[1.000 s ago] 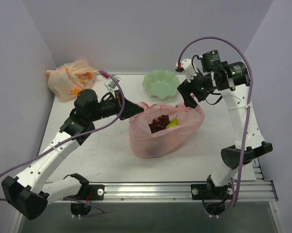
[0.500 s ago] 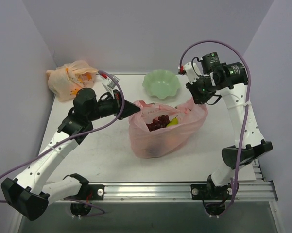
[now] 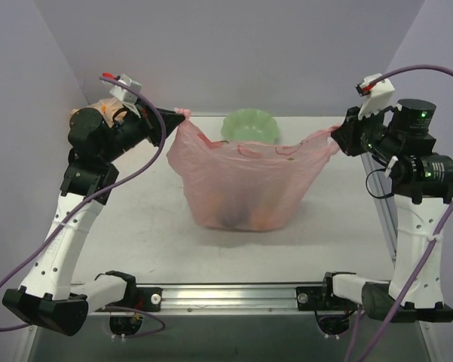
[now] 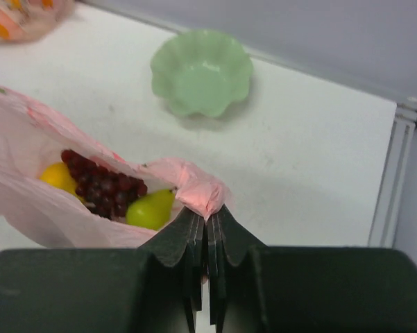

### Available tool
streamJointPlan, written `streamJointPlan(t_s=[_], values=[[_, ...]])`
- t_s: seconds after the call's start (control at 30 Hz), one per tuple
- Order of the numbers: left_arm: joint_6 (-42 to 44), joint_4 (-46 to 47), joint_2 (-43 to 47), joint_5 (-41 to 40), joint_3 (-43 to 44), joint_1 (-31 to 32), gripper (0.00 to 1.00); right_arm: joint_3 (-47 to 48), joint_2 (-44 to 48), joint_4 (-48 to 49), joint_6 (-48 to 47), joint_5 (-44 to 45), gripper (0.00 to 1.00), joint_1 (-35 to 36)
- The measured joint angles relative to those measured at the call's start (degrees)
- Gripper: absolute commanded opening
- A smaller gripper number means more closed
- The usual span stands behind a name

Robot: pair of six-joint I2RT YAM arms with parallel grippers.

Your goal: Place the fake fruits into the plastic bag and tie a complex knot

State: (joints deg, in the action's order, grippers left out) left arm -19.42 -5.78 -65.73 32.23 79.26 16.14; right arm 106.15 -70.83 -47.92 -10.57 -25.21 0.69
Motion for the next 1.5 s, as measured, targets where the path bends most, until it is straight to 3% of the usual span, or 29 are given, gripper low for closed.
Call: streamJointPlan(t_s=[0.13,0.23,0.43,0.57,1.07,1.5], values=[[1.8,0.7,0.4,0.7,-1.0,-1.2,0.00,-9.1,6.3,8.0,2.8,-4.1,0.00,-0.3],[3.3,1.6,3.6,1.2,-7.4,-1.9,0.00,-19.9,11.0,11.8,1.5,-7.1,0.00,-0.3],[7.5,-3.7,10.2,1.9,-23.1,-2.1,0.00,-46.6,19.0,11.7,-11.3,-6.9,0.00,5.9],[9.9,-6.5,10.4,-0.9,-29.2,-2.4,0.00,-56.0,21.7,8.6,-19.3,-4.3,0.00,13.4],[12.5,-7.7,-7.1,-7.6,-33.5,-8.0,0.00,-68.1,13.0,15.0,-34.8,6.1,0.00,18.2],[14.3,-8.2,-19.8,-8.2,-33.4,-8.2,0.00,-67.8,-1.5,23.1,-36.5,10.0,0.00,19.8]])
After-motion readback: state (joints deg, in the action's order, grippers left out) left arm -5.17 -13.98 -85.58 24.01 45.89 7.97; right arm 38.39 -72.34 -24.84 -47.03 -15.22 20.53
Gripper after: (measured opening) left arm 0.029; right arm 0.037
